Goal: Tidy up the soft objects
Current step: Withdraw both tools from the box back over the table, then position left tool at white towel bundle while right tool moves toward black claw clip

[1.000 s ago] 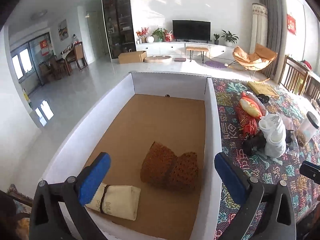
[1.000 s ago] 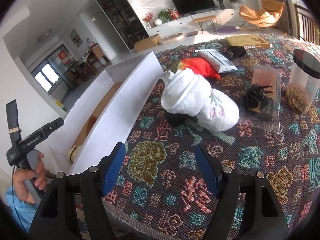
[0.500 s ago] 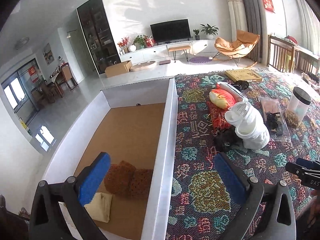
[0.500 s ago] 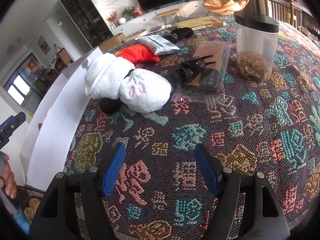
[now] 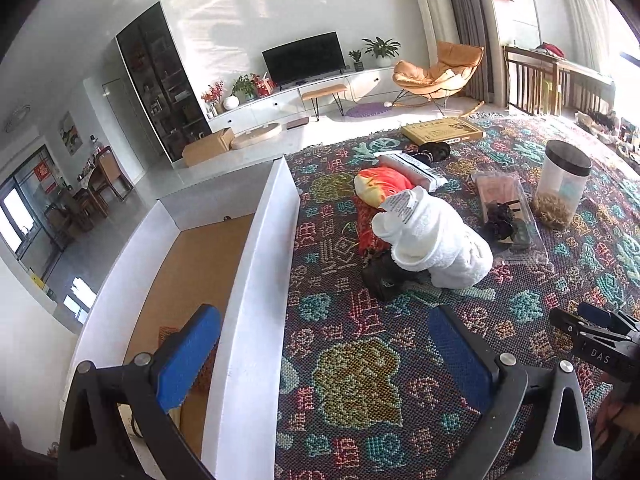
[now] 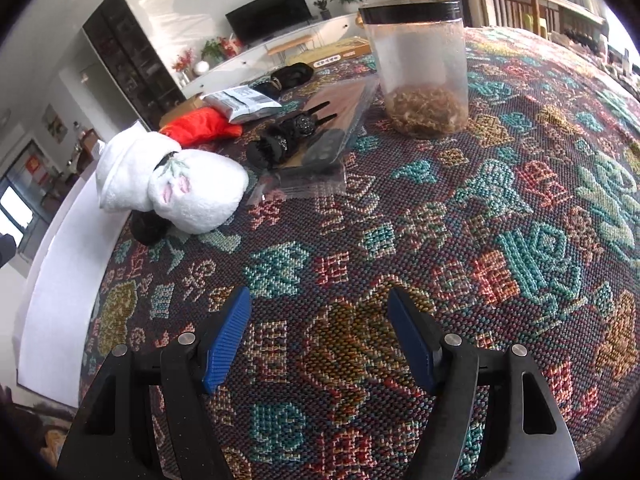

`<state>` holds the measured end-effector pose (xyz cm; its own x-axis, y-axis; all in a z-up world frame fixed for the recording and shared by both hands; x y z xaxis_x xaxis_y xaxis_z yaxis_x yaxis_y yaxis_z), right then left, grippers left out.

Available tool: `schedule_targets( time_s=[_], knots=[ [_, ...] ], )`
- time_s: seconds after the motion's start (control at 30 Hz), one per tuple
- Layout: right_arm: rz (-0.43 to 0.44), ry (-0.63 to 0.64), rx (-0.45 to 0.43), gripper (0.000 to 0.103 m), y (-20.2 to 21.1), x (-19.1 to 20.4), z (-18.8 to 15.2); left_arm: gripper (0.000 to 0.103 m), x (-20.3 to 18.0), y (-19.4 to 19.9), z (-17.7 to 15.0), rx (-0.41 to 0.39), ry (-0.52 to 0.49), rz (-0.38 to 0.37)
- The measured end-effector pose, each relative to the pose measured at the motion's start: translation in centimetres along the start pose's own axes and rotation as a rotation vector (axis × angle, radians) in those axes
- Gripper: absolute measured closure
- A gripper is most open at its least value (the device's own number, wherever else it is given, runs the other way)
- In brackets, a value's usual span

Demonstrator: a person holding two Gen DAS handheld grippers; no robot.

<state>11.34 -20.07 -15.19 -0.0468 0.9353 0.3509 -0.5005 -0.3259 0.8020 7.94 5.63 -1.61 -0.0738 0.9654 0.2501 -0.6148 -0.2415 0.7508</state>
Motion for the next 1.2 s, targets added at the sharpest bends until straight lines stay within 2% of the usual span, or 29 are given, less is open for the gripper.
schedule_targets(
  time_s=[0.2,0.77,0.83,1.0,1.07,1.13,1.2],
  knots=[
    [0.035,-0.065,-0.015,0.029,0.2,-1.1,0.0,0.0,-2.1,-0.3,0.1,0.007,-0.034,0.002],
    [0.058,-0.087,-0.022,0.028,0.2,-1.2,0.0,0.0,-4.1,-1.2,-0.9,0.042,-0.084,0.003],
    [0.056,-0.086,-0.022,0.027,0.2,-1.2,0.0,0.0,-4.4,-2.1,-1.5,0.07,-0.076,-0.033],
    [0.045,-0.076,-0.02,0.027,0.2,-1.2,0.0,0.0,-6.0,-8.0,-5.8,0.249,-0.039,-0.193],
    [0.047,-0.078,-0.021,0.027,0.2,-1.2,0.0,0.0,-6.7,-10.0,-7.5,0.299,-0.036,-0.235],
    [0.047,-0.078,-0.021,0.026,0.1,-1.1,0.0,0.0,-7.0,-11.2,-8.5,0.32,-0.028,-0.261],
    [0.048,-0.074,-0.021,0.025,0.1,-1.0,0.0,0.0,-6.6,-11.5,-8.4,0.296,0.01,-0.304]
  ],
)
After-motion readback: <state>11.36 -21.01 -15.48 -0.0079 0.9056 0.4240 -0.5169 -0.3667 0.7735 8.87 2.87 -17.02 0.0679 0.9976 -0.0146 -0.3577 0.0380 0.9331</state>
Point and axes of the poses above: each gripper's, at about its wrist camera, not at the fingertips, and y roughly against the way its jaws point, x to its left, z to its top, the point moved 6 cm from there along -y, roughly the way its jaws point, and after that the axes turned 7 degrees about x, right-handed, at the moved point
